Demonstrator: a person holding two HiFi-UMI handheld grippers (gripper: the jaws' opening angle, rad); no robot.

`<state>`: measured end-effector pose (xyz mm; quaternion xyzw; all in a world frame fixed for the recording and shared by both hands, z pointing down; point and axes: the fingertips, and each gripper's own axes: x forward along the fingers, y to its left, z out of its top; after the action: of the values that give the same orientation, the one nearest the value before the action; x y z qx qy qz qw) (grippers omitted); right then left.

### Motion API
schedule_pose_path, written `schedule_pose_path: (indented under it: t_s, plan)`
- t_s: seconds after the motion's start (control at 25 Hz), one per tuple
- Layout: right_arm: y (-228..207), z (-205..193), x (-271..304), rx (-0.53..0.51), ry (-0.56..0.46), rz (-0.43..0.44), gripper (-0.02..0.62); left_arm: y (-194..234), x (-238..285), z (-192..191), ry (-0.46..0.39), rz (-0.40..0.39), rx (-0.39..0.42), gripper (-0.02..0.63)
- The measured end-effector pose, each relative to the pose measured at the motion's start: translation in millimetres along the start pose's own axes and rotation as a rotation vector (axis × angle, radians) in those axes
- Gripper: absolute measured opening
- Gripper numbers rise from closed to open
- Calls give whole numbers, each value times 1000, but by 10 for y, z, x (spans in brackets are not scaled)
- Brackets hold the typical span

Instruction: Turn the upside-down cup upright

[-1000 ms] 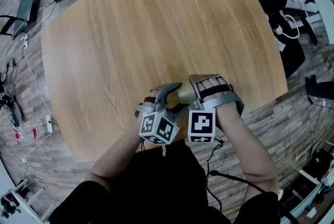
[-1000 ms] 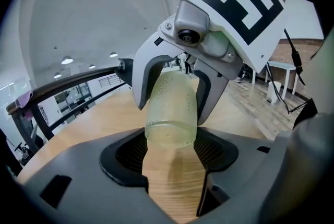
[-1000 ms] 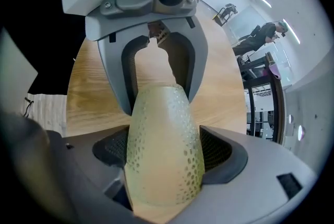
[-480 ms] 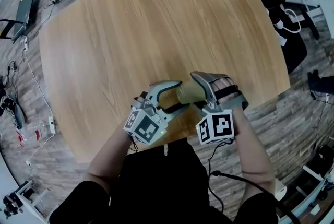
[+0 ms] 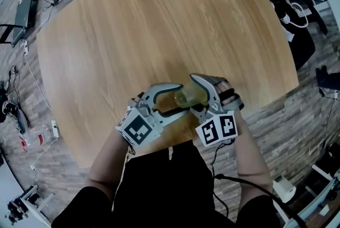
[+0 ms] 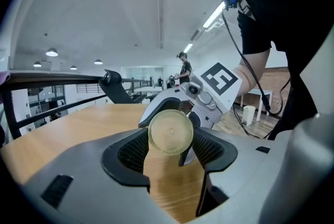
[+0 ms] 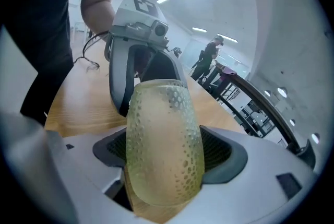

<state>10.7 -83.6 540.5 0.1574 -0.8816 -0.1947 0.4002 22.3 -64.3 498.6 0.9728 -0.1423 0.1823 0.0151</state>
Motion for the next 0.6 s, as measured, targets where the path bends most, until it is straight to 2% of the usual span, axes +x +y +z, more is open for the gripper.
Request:
schedule_pose_path:
  t_s: [0.08, 0.16, 0.24, 0.32, 0.44, 0.6]
  plan:
    - [-11, 16, 35, 82, -71, -10, 396, 23, 14, -7, 34, -7, 11, 273]
    - [-26, 8, 98, 158, -124, -23, 396, 44, 60, -21, 119, -4, 50, 272]
    - [-41, -1, 159, 228, -161, -33, 396, 59, 110, -29, 199, -1, 80, 272]
    - [-46, -3, 206, 290, -181, -38, 396, 70, 141, -40, 240, -1, 83, 272]
    - [-34, -21, 262, 357, -179, -32, 394, 71, 183, -54, 251, 0, 64, 272]
    - [9, -75, 331, 418, -176, -9, 394, 85, 222, -82, 205, -14, -13, 272]
